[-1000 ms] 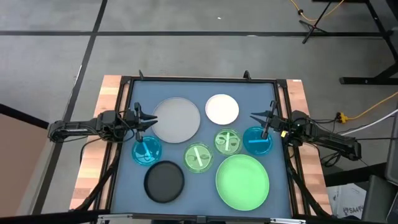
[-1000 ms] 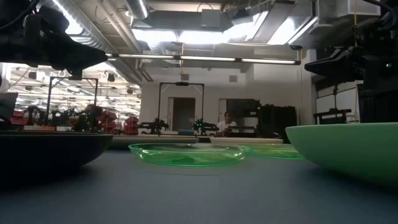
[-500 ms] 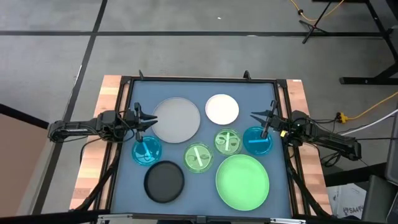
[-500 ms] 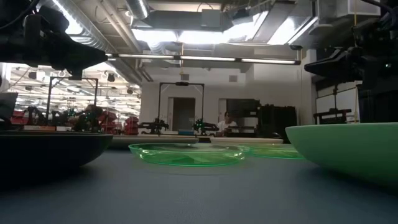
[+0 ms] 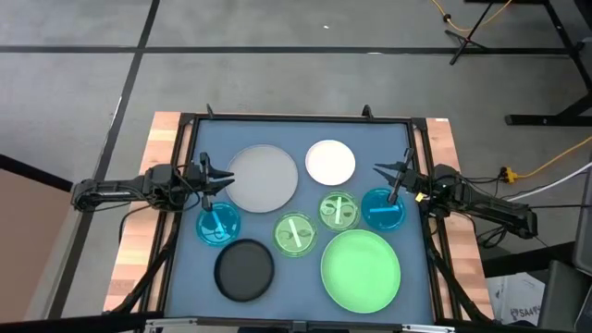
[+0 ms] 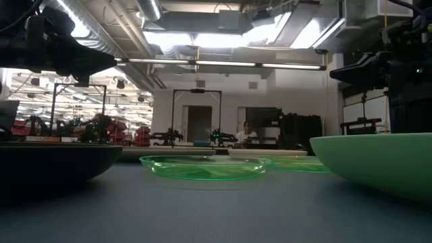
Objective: Stack plastic plates
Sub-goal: Stack the green plate on top of the gray plate
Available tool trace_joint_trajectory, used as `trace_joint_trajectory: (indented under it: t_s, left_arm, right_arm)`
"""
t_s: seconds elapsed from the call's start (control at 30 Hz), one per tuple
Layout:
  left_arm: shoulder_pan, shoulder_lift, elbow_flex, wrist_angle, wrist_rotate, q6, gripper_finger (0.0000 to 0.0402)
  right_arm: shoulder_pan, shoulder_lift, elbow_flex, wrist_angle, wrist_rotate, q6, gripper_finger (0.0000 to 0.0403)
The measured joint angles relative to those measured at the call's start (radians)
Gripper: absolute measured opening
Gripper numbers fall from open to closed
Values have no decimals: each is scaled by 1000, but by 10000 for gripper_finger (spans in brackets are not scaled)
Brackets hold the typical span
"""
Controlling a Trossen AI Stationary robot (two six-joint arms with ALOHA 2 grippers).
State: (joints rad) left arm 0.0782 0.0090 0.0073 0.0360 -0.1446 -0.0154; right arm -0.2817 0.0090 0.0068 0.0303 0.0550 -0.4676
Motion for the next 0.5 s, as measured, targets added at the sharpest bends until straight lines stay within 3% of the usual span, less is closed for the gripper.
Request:
trace_joint_trajectory:
  t_s: [0.27,0.5]
  left_arm:
    - [0,0,0,0,0,0,82]
    - [0,0,0,0,0,0,82]
  right_arm:
    - [0,0,0,24,70,136,55]
    - [0,0,0,24,76,225,131]
